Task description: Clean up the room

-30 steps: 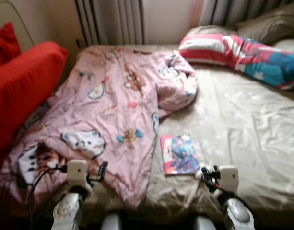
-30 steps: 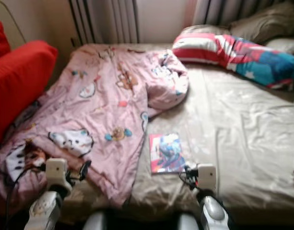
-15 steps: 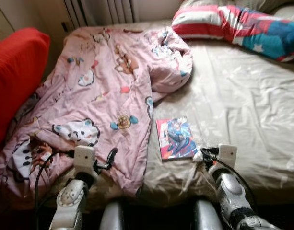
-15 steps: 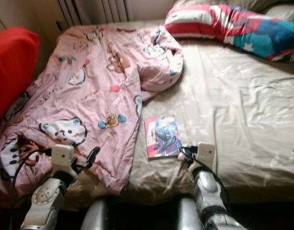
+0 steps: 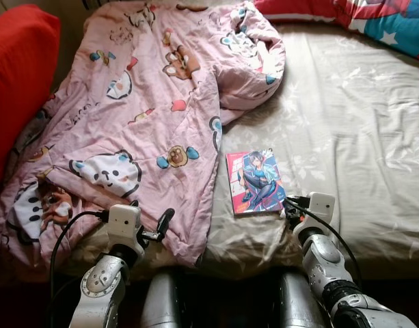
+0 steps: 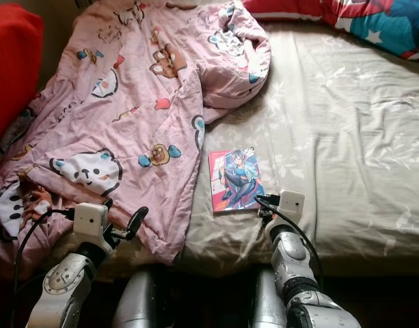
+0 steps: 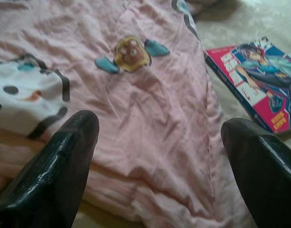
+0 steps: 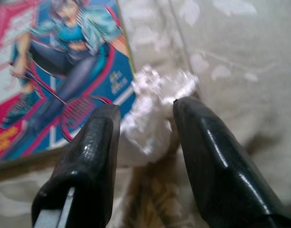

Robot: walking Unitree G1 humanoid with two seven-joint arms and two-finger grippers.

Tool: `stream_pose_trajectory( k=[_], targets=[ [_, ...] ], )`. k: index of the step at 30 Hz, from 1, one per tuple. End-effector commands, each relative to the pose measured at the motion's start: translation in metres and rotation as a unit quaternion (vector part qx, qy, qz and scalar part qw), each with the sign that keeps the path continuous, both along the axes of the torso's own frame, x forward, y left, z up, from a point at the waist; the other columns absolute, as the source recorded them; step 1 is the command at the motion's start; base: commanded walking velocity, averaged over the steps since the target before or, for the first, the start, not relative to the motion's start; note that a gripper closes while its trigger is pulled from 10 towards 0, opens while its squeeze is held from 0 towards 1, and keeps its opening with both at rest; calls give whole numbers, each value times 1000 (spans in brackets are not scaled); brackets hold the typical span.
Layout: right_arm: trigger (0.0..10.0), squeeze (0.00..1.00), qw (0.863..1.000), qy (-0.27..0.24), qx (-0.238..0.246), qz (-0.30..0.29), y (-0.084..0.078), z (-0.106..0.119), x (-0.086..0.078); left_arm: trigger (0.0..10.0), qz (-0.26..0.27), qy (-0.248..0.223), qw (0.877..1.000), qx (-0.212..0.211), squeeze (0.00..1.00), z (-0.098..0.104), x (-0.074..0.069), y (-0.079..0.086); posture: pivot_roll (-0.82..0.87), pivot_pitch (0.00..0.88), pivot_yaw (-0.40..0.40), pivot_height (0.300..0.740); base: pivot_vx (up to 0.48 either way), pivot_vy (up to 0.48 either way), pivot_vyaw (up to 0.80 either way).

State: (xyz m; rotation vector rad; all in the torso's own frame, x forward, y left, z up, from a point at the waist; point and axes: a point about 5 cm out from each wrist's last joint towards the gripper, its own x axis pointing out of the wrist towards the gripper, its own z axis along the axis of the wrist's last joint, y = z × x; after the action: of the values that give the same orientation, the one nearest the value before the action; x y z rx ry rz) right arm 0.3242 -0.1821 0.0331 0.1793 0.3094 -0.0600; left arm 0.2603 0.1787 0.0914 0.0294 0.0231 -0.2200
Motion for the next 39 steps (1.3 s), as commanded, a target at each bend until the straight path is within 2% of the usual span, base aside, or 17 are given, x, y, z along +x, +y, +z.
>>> stream_pose_trajectory(
  k=[1,10,11,13,14,27,39],
  targets=[
    [10000,0,1000,23,6,1,3,-8,-5,10000,6,12,1000,-4,0,-3,-5,2,87,309,91,603,0,0,0],
    [10000,0,999,33,10,-1,3,-8,-3,10000,7,13,1000,-4,0,5,-10,0,108,318,87,603,0,0,0],
    [9412,0,999,32,10,0,3,-7,-2,10000,7,13,1000,-4,0,5,-10,0,108,317,87,603,0,0,0],
    [9412,0,999,32,10,1,3,-6,-2,10000,8,13,1000,-4,0,6,-10,0,109,317,87,603,0,0,0],
    [0,0,999,30,10,1,4,-5,0,10000,8,13,1000,-3,0,6,-10,1,109,314,86,603,0,0,0],
    [0,0,1000,24,15,5,6,-1,3,10000,15,13,1000,0,0,7,-7,3,108,281,77,603,0,0,0],
    [0,0,999,36,13,5,9,-8,-3,10000,21,19,1000,3,0,1,-6,7,119,244,74,603,0,0,0]
  ],
)
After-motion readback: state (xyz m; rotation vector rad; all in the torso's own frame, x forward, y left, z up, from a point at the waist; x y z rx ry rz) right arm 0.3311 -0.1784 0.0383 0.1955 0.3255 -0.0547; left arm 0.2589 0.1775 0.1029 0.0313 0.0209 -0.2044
